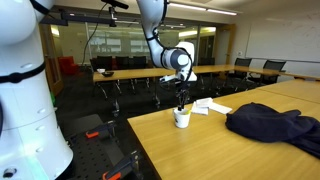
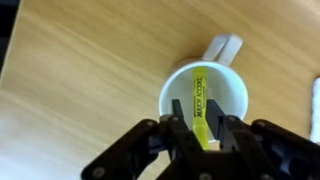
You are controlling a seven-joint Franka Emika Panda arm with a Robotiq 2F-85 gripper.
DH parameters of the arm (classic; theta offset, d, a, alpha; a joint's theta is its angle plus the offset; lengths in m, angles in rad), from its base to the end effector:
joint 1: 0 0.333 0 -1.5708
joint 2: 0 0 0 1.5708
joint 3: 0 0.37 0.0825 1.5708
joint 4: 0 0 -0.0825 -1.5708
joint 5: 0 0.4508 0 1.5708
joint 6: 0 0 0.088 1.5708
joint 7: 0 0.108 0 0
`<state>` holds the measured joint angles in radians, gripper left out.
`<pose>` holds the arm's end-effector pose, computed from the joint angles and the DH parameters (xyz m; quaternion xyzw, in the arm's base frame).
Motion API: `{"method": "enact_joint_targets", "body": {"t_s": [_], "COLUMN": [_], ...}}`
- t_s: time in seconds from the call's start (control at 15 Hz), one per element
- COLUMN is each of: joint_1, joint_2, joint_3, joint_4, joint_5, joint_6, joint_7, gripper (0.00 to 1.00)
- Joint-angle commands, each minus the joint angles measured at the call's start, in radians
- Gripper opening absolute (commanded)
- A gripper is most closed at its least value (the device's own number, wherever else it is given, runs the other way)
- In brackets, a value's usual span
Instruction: Take the marker out of the white cup and put it on the table
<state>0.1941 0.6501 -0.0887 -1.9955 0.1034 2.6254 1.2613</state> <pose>0.6595 0.0675 0.1123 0.8171 -0.5764 -0.0050 0.0064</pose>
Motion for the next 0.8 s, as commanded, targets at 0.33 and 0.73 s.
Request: {"method": "enact_joint_targets", "body": {"t_s": [0.33,0.73], "joint_1": [0.066,0.163], "joint_2": [0.111,0.169], "joint_3": [-0.068,-0.173], "joint_4": [0.087,0.127], "joint_5": [0.001,-0.056], "joint_6": [0.048,0.041], "joint_7": [0.025,0.092], "gripper": [0.38,0.03]}}
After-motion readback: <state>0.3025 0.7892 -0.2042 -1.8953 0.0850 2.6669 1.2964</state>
